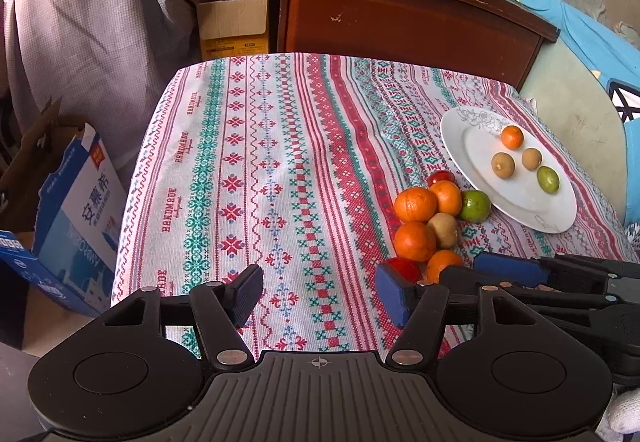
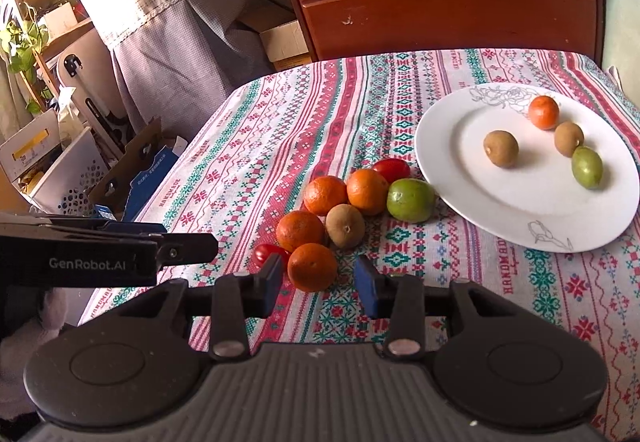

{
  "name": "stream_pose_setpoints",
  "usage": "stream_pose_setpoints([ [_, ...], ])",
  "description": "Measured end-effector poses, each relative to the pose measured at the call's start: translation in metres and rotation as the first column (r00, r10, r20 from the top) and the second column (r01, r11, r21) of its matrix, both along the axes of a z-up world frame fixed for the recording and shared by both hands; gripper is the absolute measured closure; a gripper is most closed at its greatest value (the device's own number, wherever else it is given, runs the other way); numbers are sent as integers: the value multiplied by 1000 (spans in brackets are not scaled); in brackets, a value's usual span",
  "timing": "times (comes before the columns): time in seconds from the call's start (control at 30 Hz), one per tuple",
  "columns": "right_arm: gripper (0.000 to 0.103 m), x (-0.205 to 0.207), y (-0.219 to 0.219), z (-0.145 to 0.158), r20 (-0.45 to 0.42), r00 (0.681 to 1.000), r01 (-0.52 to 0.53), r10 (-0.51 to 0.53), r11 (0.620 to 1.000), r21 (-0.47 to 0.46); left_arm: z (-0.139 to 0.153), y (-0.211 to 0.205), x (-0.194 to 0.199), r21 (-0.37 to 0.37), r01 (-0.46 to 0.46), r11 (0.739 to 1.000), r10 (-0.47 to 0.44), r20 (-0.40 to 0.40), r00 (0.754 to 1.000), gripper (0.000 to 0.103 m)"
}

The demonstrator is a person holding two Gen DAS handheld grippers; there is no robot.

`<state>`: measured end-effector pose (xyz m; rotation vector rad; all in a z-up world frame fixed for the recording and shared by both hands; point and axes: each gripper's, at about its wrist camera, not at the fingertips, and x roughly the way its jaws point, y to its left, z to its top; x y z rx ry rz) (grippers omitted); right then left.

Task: Organize fruits
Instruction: 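Move the left tool to a red cherry tomato while the right tool approaches a mandarin, then close the left tool on the tomato while the right tool grasps the mandarin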

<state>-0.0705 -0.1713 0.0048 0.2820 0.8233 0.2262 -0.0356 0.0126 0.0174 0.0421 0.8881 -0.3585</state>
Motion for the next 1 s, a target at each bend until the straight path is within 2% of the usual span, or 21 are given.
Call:
stream_pose_setpoints([
  [0.1,67,3,3,-5,-9,1000,-12,12,1000,0,-3,-1,-1,10,21,1000,-21,3,1000,42],
  [0.17,73,3,5,-7,-8,1000,-23,23,1000,-5,-4,-4,-2,12,37,999,-37,3,999,43],
  [0.47,74,-2,-16,1,-10,999,38,-38,999,4,-9,-25,-8,27,121,992,-122,33,992,45],
  [0.6,74,-7,-28,3,-19,997,71,-71,997,7,-11,-36,-10,29,163,986,-164,47,985,52],
  [0.83,74,-7,-35,0,-36,995,98,-97,995,10,-20,-51,-8,43,185,982,-187,47,981,67],
  [1.0,74,-8,-36,-1,-41,994,104,-103,995,14,-23,-53,-6,49,183,982,-185,47,982,72],
])
